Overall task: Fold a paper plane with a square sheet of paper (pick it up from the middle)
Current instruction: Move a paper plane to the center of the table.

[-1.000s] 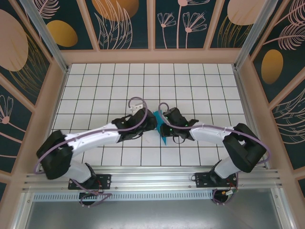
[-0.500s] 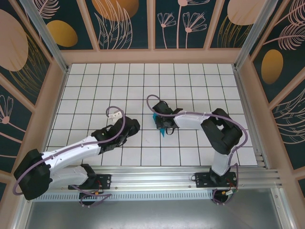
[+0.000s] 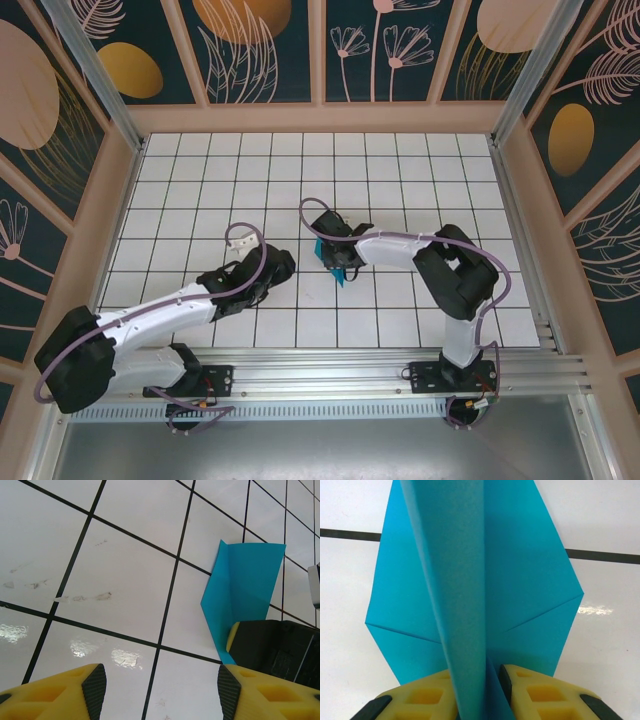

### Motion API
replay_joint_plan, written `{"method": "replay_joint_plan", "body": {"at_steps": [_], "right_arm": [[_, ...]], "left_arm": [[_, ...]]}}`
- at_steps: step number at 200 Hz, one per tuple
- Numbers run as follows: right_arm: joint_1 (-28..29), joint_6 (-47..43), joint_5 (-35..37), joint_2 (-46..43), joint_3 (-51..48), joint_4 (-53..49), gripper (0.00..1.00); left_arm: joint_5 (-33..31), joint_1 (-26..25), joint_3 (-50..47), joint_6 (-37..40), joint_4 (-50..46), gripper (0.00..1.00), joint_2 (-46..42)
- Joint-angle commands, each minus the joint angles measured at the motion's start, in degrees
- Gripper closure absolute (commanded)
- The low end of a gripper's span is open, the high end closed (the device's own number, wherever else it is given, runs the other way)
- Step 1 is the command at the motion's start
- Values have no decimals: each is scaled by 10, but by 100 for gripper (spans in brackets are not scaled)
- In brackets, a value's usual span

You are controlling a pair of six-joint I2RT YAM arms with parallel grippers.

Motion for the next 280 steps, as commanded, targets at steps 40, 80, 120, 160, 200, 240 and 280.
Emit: {"method": "replay_joint_plan", "body": {"at_steps": [40, 80, 120, 160, 200, 240, 280], "right_arm": [[0, 37, -25, 57, -21, -20, 68], [7, 69, 33, 11, -15, -41, 63], [9, 78, 33, 40, -12, -38, 64], [22, 66, 52, 27, 18, -61, 64], [21, 49, 68, -42, 53, -92, 55], [22, 44, 67, -101, 53, -103, 48], [27, 34, 151, -213, 25, -90, 45]], "left_arm": [[2, 4, 5, 2, 12, 37, 3], [4, 4, 5, 2, 13, 37, 3], [5, 4, 10, 8, 13, 37, 11], [-5, 3, 10, 9, 11, 37, 9], [-20, 3, 13, 18, 3, 36, 7], [-32, 4, 15, 24, -3, 36, 2], [-56, 4, 17, 31, -17, 34, -8]]}}
